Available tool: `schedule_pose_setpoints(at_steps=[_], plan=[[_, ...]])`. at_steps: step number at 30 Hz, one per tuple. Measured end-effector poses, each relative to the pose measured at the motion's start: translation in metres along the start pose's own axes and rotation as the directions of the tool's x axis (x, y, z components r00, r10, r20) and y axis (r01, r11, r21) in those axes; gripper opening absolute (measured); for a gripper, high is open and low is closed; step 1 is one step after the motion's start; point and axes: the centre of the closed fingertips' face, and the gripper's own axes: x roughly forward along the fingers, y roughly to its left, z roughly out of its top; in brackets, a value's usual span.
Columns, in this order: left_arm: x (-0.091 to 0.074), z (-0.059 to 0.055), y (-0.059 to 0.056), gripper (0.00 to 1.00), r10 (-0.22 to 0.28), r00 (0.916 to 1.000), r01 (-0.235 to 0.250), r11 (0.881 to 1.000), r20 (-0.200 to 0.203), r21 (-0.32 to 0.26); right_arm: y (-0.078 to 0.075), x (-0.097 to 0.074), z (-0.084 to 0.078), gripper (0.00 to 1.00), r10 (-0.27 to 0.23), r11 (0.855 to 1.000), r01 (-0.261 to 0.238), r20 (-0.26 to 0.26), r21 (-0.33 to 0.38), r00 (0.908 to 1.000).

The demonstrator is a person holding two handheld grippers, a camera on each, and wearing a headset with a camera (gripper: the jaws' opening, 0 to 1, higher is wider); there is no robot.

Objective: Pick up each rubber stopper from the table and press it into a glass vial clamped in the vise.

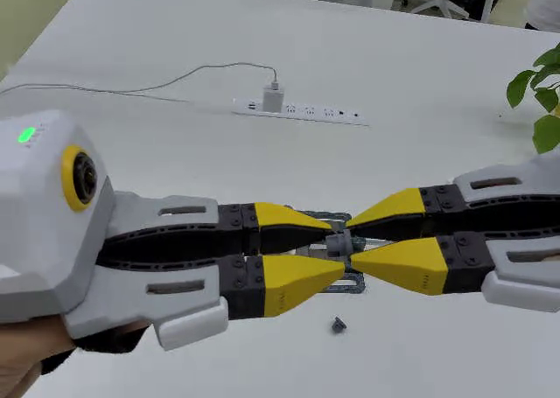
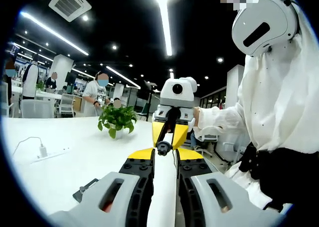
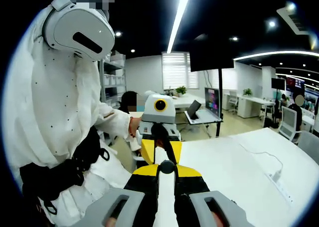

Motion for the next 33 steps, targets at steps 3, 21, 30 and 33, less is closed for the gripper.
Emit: schedule_pose_setpoints(at_steps=[3, 21, 30, 33], plan=[[-0.002, -0.002, 0.002, 0.17, 0.012, 0.9999, -0.012, 1.0, -0.004, -0.002, -0.002, -0.001, 0.0, 0.05, -0.008, 1.0, 0.008, 0.0, 0.006, 1.0], [-0.016, -0.038, 0.032, 0.57, 0.173, 0.9749, -0.158, 0.981, -0.141, 0.11, -0.029, -0.004, -0.004, 0.05, -0.095, 0.994, 0.096, -0.013, 0.057, 0.9954], [-0.019, -0.07, 0.043, 0.72, 0.217, 0.9394, -0.169, 0.967, -0.265, 0.193, -0.053, -0.005, -0.012, 0.05, -0.16, 0.982, 0.164, -0.049, 0.096, 0.9858], [-0.02, -0.079, 0.044, 0.77, 0.218, 0.9312, -0.162, 0.965, -0.292, 0.206, -0.06, -0.004, -0.016, 0.05, -0.171, 0.978, 0.177, -0.067, 0.108, 0.983]])
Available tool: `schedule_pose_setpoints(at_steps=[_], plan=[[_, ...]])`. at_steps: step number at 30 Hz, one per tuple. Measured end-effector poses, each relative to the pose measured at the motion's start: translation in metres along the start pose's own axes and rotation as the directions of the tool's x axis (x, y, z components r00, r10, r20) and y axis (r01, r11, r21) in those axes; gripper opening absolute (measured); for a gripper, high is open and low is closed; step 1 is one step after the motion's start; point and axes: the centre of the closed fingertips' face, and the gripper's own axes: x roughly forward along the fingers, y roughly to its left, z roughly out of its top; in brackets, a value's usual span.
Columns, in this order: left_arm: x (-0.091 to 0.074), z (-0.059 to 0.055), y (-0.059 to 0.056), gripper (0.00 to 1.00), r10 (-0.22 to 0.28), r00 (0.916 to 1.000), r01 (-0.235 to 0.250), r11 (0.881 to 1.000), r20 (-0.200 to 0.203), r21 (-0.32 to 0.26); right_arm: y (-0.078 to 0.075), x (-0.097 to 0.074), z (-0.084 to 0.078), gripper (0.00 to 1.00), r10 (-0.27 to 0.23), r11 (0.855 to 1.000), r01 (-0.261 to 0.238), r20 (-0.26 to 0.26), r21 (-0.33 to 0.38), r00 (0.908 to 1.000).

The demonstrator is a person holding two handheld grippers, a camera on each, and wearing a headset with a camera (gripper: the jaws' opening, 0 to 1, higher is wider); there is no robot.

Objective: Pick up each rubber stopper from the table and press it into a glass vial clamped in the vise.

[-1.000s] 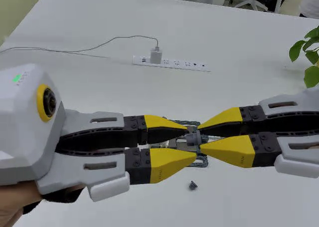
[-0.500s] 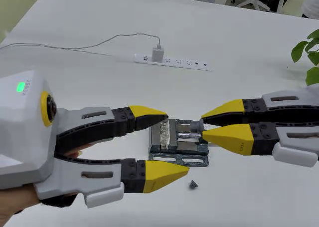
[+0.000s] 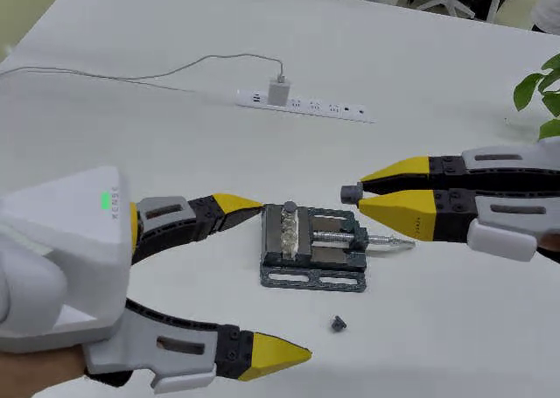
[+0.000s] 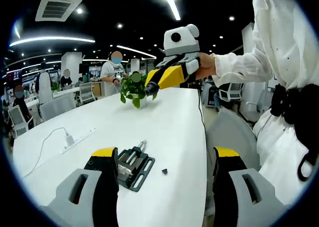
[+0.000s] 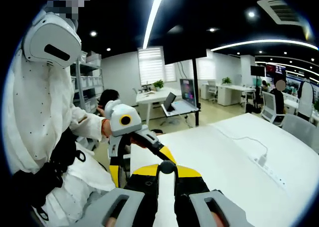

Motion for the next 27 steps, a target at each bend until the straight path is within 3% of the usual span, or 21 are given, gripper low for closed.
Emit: schedule_pose_setpoints(at_steps=[8, 13, 17, 21, 26, 27], plan=[[0.005, -0.021, 0.004, 0.87, -0.003, 0.9992, 0.004, 1.0, -0.041, 0.024, -0.026, 0.014, -0.02, 0.05, -0.027, 0.999, 0.03, -0.106, 0.023, 0.994], [0.007, -0.033, 0.011, 0.91, 0.007, 0.9982, -0.006, 1.0, -0.06, 0.018, -0.045, 0.026, -0.037, 0.05, -0.039, 0.999, 0.045, -0.199, 0.023, 0.9792], [0.007, -0.043, 0.016, 0.94, 0.015, 0.9969, -0.014, 1.0, -0.077, 0.011, -0.063, 0.037, -0.056, 0.05, -0.05, 0.998, 0.055, -0.296, 0.008, 0.9539], [0.007, -0.05, 0.018, 0.96, 0.02, 0.9962, -0.02, 1.0, -0.085, 0.005, -0.084, 0.047, -0.072, 0.05, -0.049, 0.998, 0.055, -0.356, 0.007, 0.9331], [0.006, -0.054, 0.023, 0.98, 0.036, 0.997, -0.038, 0.999, -0.069, -0.029, -0.104, 0.057, -0.096, 0.05, -0.063, 0.998, 0.047, -0.472, -0.046, 0.8793], [0.006, -0.055, 0.024, 0.98, 0.037, 0.9972, -0.04, 0.999, -0.065, -0.036, -0.108, 0.059, -0.102, 0.05, -0.06, 0.998, 0.036, -0.501, -0.057, 0.8636]])
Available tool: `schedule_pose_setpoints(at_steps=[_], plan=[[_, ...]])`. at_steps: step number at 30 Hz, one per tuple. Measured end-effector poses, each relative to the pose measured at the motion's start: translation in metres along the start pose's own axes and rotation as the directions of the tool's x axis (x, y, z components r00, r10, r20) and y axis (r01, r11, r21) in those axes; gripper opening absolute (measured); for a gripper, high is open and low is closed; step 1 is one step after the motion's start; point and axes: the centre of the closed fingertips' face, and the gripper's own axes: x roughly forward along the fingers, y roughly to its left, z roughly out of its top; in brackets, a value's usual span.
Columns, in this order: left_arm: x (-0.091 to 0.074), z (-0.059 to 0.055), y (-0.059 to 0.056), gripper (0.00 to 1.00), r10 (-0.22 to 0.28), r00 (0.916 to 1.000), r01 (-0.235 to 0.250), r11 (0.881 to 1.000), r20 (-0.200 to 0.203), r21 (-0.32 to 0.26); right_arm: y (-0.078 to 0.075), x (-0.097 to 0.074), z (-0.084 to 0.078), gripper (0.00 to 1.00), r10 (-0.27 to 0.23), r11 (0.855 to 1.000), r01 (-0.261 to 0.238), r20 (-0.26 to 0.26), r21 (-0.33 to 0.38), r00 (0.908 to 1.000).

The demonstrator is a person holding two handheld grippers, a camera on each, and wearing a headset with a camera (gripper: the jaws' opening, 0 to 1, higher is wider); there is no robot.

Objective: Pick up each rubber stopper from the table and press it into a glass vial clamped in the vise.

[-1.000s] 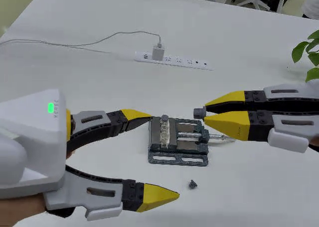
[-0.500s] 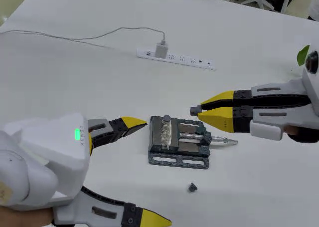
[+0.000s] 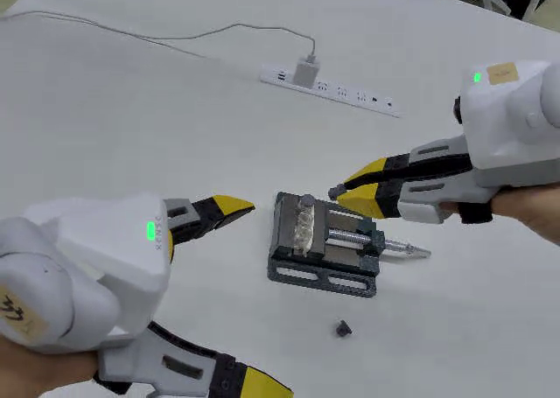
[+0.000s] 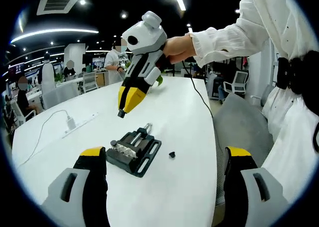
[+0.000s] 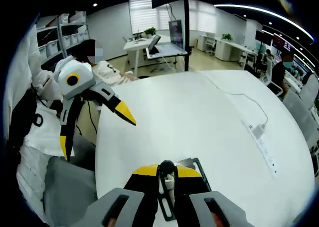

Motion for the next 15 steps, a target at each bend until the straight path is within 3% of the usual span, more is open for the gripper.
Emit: schedule_pose_setpoints(at_steps=[4, 8, 15], plan=[[0.0, -0.003, 0.001, 0.99, 0.004, 1.0, -0.004, 1.0, 0.002, -0.009, -0.006, 0.016, -0.009, 0.05, 0.008, 0.999, -0.011, -0.077, -0.041, 0.997], [0.002, -0.009, 0.001, 0.99, 0.0, 1.0, 0.0, 1.0, -0.009, -0.011, -0.013, 0.036, -0.024, 0.05, 0.012, 0.997, -0.024, -0.163, -0.07, 0.9865], [0.004, -0.014, -0.001, 0.99, -0.008, 0.9999, 0.008, 1.0, -0.01, -0.022, -0.02, 0.056, -0.034, 0.05, 0.027, 0.994, -0.051, -0.239, -0.098, 0.9706]])
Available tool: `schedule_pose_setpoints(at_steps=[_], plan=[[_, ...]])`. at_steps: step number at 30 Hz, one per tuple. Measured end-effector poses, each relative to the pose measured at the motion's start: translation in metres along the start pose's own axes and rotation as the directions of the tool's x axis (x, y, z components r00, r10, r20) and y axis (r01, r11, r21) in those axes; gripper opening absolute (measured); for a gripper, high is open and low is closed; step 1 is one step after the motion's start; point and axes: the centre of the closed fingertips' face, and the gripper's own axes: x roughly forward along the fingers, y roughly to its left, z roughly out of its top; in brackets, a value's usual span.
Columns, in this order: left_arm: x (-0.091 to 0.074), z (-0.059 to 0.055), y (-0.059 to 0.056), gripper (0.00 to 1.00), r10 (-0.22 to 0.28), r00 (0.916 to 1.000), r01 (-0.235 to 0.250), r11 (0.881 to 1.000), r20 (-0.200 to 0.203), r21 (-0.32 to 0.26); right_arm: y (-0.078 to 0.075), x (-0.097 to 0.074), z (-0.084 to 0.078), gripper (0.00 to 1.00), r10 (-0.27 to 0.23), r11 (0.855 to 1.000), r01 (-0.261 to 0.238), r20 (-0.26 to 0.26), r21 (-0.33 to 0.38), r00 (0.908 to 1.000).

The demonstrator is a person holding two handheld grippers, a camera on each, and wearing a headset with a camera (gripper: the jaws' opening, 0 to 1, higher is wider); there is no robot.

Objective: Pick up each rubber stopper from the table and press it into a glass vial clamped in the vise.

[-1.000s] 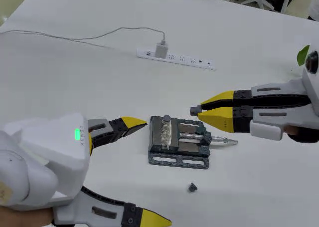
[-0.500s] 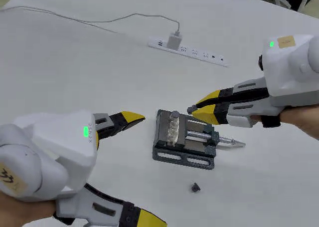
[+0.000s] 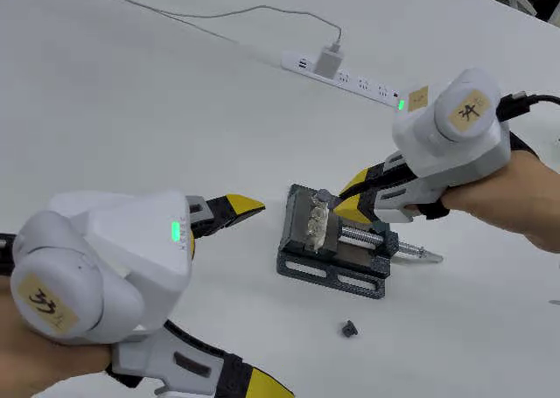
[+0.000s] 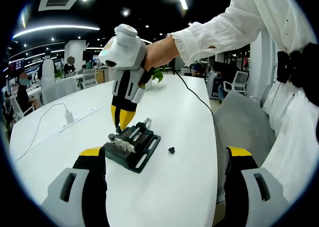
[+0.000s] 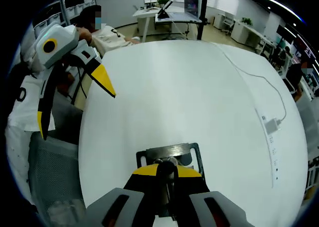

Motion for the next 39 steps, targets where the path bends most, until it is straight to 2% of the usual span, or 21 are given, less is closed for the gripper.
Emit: schedule_pose_setpoints(at_steps=[3, 11, 18, 39], plan=[[0.0, -0.002, 0.001, 0.99, 0.004, 1.0, -0.004, 1.0, -0.002, -0.001, -0.003, 0.006, -0.004, 0.05, -0.003, 1.0, 0.002, -0.036, -0.02, 0.9993], [-0.001, -0.004, 0.005, 0.99, 0.012, 0.9999, -0.012, 1.0, 0.008, -0.014, -0.006, 0.016, -0.007, 0.05, 0.005, 0.999, -0.008, -0.081, -0.042, 0.9967], [-0.002, -0.005, 0.007, 0.99, 0.017, 0.9998, -0.016, 1.0, 0.014, -0.024, 0.0, 0.019, -0.006, 0.05, 0.006, 0.998, -0.014, -0.118, -0.069, 0.993], [-0.004, -0.004, 0.008, 0.98, 0.019, 0.9994, -0.018, 0.999, 0.028, -0.031, 0.001, 0.021, -0.005, 0.05, 0.005, 0.994, -0.022, -0.164, -0.106, 0.9864]])
